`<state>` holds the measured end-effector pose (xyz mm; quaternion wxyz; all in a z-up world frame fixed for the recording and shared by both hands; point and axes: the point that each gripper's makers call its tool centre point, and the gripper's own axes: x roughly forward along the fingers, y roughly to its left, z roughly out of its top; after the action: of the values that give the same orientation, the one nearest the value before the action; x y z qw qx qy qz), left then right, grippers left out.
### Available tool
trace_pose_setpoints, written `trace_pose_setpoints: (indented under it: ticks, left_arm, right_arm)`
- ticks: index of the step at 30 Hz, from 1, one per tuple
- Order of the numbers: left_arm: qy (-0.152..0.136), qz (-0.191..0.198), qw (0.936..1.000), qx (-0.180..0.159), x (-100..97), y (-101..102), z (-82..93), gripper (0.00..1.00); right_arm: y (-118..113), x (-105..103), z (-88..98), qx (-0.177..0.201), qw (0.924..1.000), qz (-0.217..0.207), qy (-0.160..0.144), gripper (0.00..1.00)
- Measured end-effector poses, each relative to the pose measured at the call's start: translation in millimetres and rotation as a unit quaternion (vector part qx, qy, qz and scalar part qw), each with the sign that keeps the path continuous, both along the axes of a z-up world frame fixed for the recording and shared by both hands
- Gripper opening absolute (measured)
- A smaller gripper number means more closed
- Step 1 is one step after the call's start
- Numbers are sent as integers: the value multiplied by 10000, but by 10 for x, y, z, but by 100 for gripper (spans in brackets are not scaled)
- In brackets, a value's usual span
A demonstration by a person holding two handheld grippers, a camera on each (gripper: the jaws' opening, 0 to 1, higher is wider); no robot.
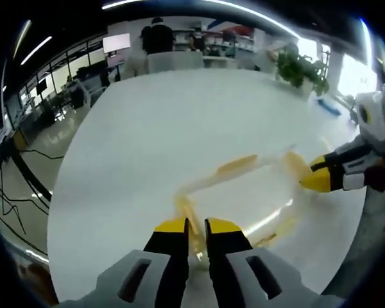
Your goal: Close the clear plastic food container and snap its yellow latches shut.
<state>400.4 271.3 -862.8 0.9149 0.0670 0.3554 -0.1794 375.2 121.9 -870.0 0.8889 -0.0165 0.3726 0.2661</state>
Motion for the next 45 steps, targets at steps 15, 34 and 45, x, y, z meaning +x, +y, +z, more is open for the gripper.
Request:
trace_pose_setpoints:
  ticks: [15,34,45]
  left_arm:
    - [-89,-174,9994,297,-31,-57,69,6]
    - [-182,17,9996,197,-63,-27,393,6]
    - [-248,98,9996,82,-95,-65,668,5]
  right_arm:
    - [-15,78,147,-392,9978,144,-514,3]
    - [-23,140,470,-238,9979,105,-601,2]
    - [-78,107,662,-76,9983,57,-574,2]
